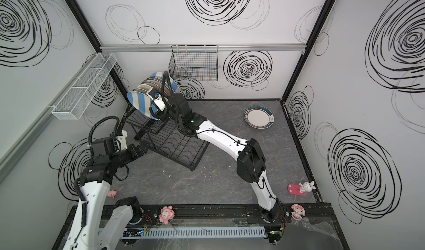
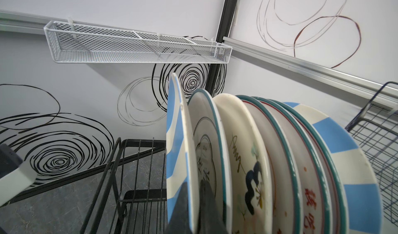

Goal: Load the plates into the dish rack
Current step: 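Lower the striped plate into the slot beside the racked plates, then open the right gripper and withdraw it from the rack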

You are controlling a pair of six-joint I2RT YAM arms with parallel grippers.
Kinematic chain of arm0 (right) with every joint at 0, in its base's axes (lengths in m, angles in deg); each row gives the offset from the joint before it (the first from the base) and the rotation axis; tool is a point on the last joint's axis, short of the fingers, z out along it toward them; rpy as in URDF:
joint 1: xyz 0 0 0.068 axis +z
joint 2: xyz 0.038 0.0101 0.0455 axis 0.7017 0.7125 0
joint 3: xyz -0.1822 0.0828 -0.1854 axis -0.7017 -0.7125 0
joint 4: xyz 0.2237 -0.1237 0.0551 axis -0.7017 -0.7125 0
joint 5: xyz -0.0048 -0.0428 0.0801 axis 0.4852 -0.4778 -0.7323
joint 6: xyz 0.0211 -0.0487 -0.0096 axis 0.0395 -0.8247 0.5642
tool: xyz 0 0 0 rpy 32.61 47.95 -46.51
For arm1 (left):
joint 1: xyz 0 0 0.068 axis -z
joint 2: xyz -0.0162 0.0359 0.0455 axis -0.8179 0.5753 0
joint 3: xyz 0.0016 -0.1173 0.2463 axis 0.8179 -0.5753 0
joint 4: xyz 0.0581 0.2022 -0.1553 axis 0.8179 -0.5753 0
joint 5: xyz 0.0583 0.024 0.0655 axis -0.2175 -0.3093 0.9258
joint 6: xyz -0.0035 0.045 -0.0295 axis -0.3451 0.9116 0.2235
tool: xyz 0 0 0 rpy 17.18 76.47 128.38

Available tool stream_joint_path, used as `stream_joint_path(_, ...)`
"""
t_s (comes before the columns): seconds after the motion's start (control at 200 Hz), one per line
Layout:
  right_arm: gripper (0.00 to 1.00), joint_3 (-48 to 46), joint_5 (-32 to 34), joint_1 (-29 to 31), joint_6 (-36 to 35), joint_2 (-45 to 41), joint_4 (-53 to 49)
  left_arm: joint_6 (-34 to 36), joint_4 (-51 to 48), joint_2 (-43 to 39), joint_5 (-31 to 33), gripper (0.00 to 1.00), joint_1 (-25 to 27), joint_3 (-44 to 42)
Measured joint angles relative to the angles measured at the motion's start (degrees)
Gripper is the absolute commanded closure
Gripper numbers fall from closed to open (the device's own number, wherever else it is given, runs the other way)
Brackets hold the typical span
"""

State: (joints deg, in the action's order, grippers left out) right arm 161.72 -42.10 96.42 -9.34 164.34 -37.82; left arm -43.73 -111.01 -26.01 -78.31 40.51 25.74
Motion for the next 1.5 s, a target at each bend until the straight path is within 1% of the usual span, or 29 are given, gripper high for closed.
stream_joint_path(0.075,1.00,1.4,0.1,0.0,0.2,1.1,0.0,0.0,0.0,-0.1,-0.1,0.04,0.0,0.0)
stream_joint_path(0.135,0.96,2.0,0.2,0.1,0.3,1.7,-0.3,0.0,0.0,-0.2,-0.1,0.04,0.0,0.0)
stream_joint_path(0.2,0.88,2.2,0.4,0.2,0.3,2.1,-0.7,0.0,0.0,-0.2,-0.2,0.04,0.0,0.0)
stream_joint_path(0.395,0.81,2.9,1.0,0.5,0.2,2.1,-1.4,0.0,0.0,-0.2,-0.2,0.04,0.0,0.0)
stream_joint_path(0.605,0.51,4.8,1.2,1.2,-0.4,2.1,-1.7,0.0,0.0,-0.2,-0.2,0.04,0.0,0.0)
stream_joint_path(0.685,0.46,4.8,1.9,1.8,-1.0,2.1,-1.9,0.0,0.0,-0.3,-0.2,0.04,0.0,0.0)
stream_joint_path(0.785,0.36,4.7,2.7,2.3,-1.3,1.8,-2.7,0.0,-0.1,-0.4,-0.2,0.04,0.0,0.0)
stream_joint_path(0.85,0.34,3.8,3.1,2.5,-1.3,0.9,-3.0,0.0,-0.5,-0.5,-0.2,0.04,0.0,0.4)
stream_joint_path(0.94,0.33,1.4,4.0,2.6,-0.7,-2.0,-3.3,0.0,-0.8,-0.6,-0.1,0.04,0.0,1.6)
stream_joint_path(0.985,0.29,-0.2,4.5,2.5,-0.4,-4.0,-3.3,0.0,-0.8,-0.7,-0.1,0.04,0.0,2.4)
stream_joint_path(1.03,0.27,-2.2,5.2,2.5,0.0,-6.4,-3.3,0.0,-0.9,-0.9,-0.1,0.04,0.0,3.0)
stream_joint_path(1.066,0.24,-3.6,5.7,2.5,0.4,-8.5,-3.4,0.0,-1.0,-1.1,-0.2,0.04,0.0,3.4)
stream_joint_path(1.231,0.21,-7.8,8.2,2.2,1.4,-17.0,-4.5,0.0,-2.8,-1.2,-0.1,0.04,0.6,5.4)
stream_joint_path(1.291,0.19,-11.7,9.4,1.9,2.5,-21.0,-4.6,-0.2,-3.5,-1.4,0.2,0.04,1.4,6.3)
stream_joint_path(1.391,0.19,-19.3,10.9,1.1,4.5,-27.6,-4.8,-0.6,-3.7,-1.8,0.6,0.04,3.4,7.6)
stream_joint_path(1.456,0.19,-24.5,11.5,-0.7,6.3,-31.5,-5.7,-1.0,-4.0,-1.8,1.3,0.04,5.6,8.5)
stream_joint_path(1.501,0.19,-28.3,11.8,-3.2,8.0,-34.1,-6.3,-1.5,-4.0,-1.8,1.9,0.04,7.6,8.9)
